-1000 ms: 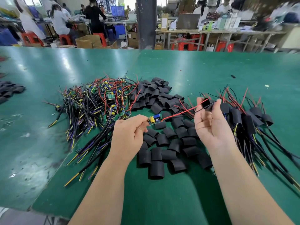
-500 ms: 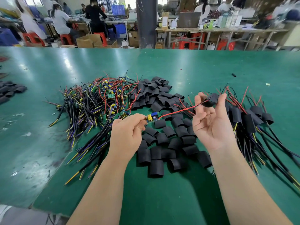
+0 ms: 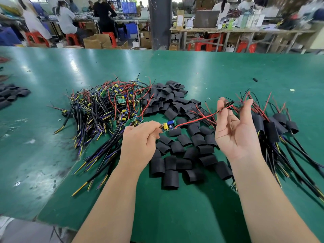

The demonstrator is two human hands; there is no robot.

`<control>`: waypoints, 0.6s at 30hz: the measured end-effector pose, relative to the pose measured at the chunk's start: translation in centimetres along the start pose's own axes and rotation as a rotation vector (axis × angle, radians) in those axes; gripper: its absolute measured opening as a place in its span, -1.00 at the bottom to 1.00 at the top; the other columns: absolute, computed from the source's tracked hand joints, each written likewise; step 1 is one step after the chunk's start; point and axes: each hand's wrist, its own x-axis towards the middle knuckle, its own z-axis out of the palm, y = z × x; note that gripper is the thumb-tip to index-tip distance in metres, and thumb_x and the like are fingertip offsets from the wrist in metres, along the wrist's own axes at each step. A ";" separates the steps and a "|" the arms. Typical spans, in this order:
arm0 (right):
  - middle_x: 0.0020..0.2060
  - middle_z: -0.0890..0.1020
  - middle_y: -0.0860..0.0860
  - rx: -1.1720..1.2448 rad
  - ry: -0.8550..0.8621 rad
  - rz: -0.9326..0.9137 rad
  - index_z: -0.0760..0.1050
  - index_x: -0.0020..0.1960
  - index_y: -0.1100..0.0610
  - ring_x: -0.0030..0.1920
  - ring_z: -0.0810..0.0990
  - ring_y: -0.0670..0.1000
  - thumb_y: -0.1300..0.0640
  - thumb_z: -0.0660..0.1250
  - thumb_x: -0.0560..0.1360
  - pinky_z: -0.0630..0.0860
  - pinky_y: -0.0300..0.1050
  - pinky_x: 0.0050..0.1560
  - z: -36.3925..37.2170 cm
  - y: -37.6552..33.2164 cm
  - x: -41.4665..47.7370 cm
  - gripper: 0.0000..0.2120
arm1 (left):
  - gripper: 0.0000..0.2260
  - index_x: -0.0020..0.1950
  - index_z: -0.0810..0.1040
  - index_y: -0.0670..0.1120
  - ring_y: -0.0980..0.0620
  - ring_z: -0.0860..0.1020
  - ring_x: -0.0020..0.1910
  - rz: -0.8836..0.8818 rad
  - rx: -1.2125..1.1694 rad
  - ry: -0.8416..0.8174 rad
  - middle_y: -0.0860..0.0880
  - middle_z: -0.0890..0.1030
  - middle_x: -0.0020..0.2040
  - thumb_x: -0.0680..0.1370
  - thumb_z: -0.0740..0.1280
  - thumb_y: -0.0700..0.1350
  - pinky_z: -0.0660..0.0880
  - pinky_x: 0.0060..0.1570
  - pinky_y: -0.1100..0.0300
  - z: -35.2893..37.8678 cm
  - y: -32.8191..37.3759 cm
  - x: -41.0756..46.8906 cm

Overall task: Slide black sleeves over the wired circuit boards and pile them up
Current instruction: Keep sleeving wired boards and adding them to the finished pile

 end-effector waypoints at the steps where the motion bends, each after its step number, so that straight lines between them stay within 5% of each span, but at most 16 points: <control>1: -0.18 0.68 0.05 -0.017 -0.001 -0.004 0.53 -0.02 0.28 -0.19 0.70 -0.09 -0.14 0.25 0.52 0.58 -0.33 -0.28 0.0 0.0 0.0 -0.55 | -0.84 -0.08 0.61 -0.10 0.10 0.50 -0.36 0.000 0.009 0.000 0.12 0.56 -0.32 0.56 0.23 -0.21 0.42 -0.11 -0.12 0.0 0.0 0.0; 6: -0.16 0.66 0.00 -0.083 0.016 -0.060 0.43 0.03 0.17 -0.21 0.69 -0.13 -0.17 0.24 0.52 0.57 -0.34 -0.30 0.0 -0.1 0.0 -0.62 | -0.84 -0.09 0.61 -0.11 0.05 0.48 -0.40 0.009 -0.002 -0.019 0.09 0.56 -0.33 0.57 0.24 -0.20 0.44 -0.22 -0.18 0.0 -0.1 0.1; 18: -0.17 0.70 -0.02 -0.212 0.015 -0.087 0.36 -0.08 0.08 -0.16 0.69 -0.12 -0.20 0.23 0.51 0.54 -0.38 -0.33 0.0 0.1 -0.2 -0.67 | -0.84 -0.09 0.61 -0.10 -0.02 0.53 -0.35 -0.030 0.011 0.013 0.09 0.58 -0.31 0.55 0.23 -0.19 0.42 -0.11 -0.14 -0.2 0.4 0.0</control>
